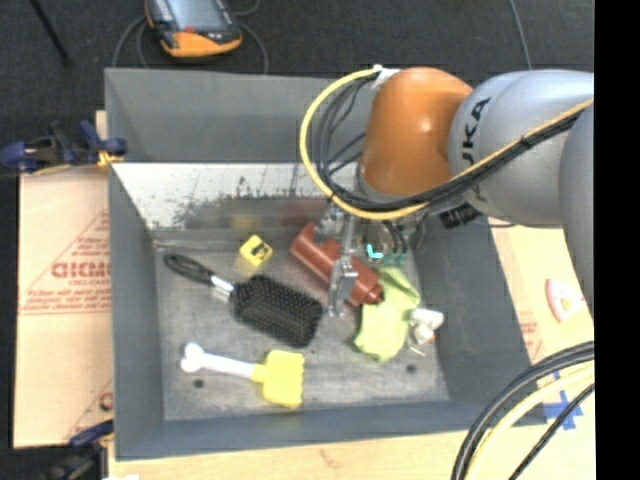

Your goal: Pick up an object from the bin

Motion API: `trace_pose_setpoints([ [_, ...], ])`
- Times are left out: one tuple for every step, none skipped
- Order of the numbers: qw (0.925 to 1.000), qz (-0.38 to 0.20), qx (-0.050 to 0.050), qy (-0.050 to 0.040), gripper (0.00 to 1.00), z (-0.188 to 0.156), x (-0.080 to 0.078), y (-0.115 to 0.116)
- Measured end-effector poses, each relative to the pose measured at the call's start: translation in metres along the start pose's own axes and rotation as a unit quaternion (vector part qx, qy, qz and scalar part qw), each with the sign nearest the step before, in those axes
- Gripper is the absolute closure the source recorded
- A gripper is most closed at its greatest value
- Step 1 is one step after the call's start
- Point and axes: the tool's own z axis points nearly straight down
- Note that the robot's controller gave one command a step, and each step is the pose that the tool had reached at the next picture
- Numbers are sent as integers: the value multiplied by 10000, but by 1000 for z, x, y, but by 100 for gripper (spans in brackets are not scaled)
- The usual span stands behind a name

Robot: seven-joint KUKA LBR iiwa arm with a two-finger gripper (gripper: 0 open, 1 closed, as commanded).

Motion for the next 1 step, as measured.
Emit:
trace_pose_setpoints([
  [10000,1,-2,-41,0,-5,-2,0],
])
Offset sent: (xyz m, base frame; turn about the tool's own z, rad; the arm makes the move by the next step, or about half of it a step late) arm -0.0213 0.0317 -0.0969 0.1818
